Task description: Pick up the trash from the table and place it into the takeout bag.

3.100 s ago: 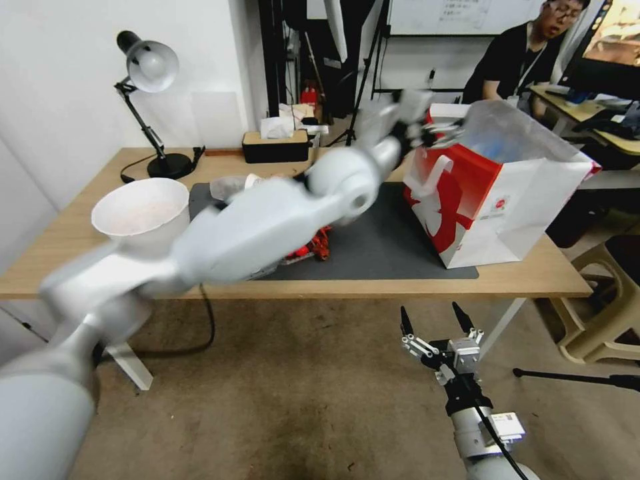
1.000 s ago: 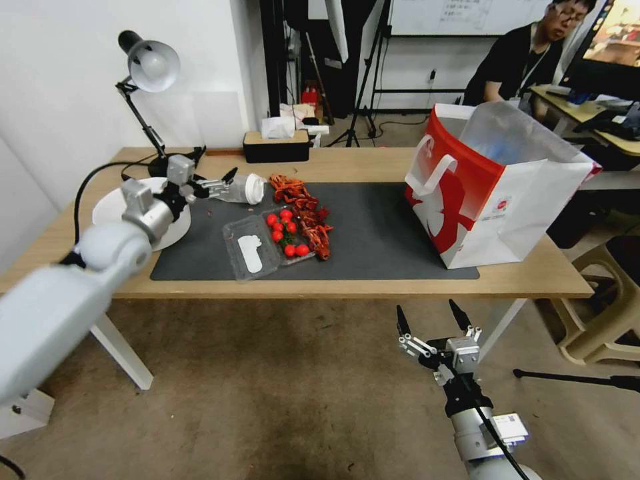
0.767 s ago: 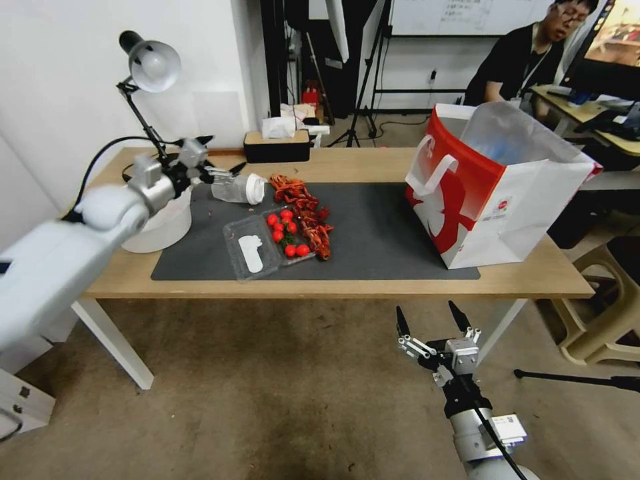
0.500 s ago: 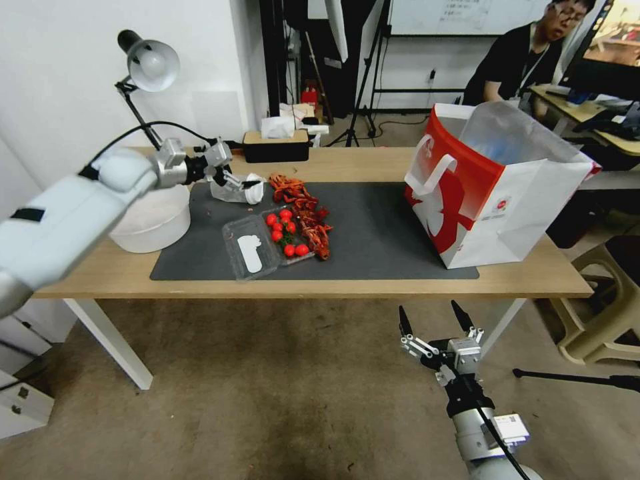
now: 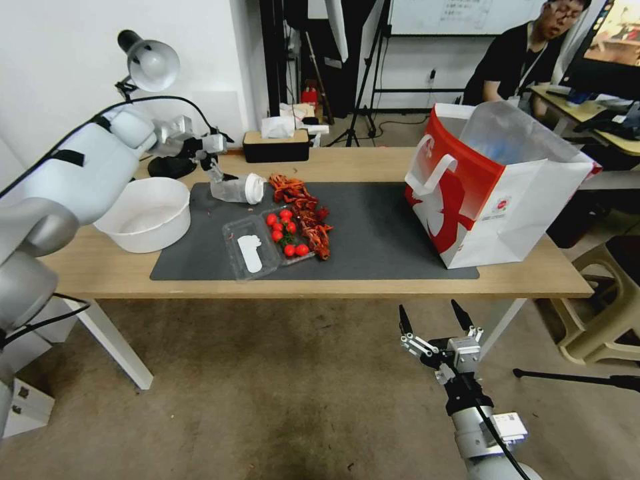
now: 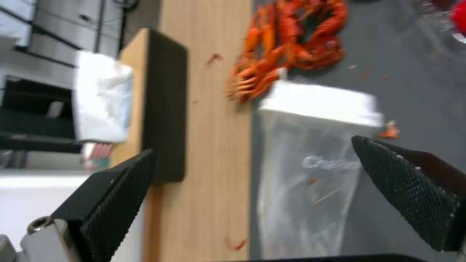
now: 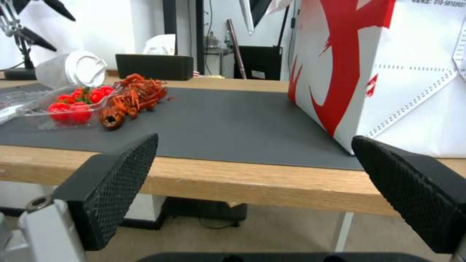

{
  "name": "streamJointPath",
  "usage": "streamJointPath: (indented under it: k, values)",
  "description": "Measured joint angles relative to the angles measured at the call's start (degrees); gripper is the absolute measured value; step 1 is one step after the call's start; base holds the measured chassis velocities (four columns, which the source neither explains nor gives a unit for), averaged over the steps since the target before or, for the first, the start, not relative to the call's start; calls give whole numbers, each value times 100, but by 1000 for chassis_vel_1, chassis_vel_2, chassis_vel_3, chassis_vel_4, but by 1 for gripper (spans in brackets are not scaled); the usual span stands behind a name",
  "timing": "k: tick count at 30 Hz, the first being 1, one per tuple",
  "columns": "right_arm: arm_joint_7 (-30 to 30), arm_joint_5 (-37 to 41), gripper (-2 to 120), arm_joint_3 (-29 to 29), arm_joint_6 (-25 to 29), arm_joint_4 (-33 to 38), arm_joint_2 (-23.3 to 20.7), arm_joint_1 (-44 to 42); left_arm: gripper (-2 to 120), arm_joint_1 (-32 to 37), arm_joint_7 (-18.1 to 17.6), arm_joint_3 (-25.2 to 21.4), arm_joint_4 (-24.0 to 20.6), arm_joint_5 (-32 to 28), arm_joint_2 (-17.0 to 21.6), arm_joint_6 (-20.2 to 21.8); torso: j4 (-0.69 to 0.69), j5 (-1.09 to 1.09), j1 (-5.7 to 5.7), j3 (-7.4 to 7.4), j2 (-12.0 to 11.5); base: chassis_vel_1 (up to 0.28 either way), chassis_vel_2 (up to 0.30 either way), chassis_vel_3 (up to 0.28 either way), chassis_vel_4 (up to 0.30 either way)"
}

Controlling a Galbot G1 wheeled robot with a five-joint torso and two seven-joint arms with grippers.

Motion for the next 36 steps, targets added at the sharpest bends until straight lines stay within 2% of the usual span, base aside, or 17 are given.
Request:
streamJointPath:
  k: [2, 4, 6, 7, 10, 27, 29, 31, 33, 36]
  values:
    - [6, 15, 100, 24, 2, 1, -12, 0, 100, -18, 255, -19, 179, 176, -81, -90, 2, 0, 0, 0, 0, 0, 0, 0, 0]
    - [6, 16, 100, 26, 3, 2, -13, 1, 100, -23, 282, -22, 211, 211, -96, -115, 2, 0, 0, 0, 0, 0, 0, 0, 0]
    - [7, 19, 100, 26, 4, 3, -15, 2, 100, -61, 308, -43, 489, 358, -234, -248, 4, 0, 0, 0, 0, 0, 0, 0, 0]
    - [7, 19, 100, 26, 4, 3, -15, 2, 100, -61, 308, -43, 489, 358, -234, -248, 4, 0, 0, 0, 0, 0, 0, 0, 0]
    - [6, 19, 100, 9, 6, 10, -13, 8, 100, -91, 307, -49, 648, 508, -361, -286, -1, 1, 0, 0, 0, 0, 0, 0, 0]
    - [6, 12, 100, 13, 24, 51, -10, -34, 100, -151, 116, 43, 756, 1004, -614, -377, 0, 1, 0, 0, 0, 0, 0, 0, 0]
    - [6, 10, 100, 16, 28, 52, -10, -42, 98, -152, 110, 44, 763, 1033, -620, -377, 0, 1, 0, -1, 0, 0, 0, 0, 0]
    - [6, 3, 100, 22, 45, 59, -9, -67, 85, -154, 131, 59, 790, 1225, -630, -408, 2, 0, 0, -1, 0, 0, 0, 0, 0]
    - [5, 0, 100, 22, 46, 60, -9, -69, 82, -154, 159, 71, 795, 1264, -626, -417, 1, 0, 0, 0, 0, 0, 0, 0, 0]
    - [2, -11, 100, -2, 48, 71, -8, -71, 67, -156, 162, 129, 847, 1323, -602, -425, 2, -1, 0, 0, 0, 0, 0, 0, 0]
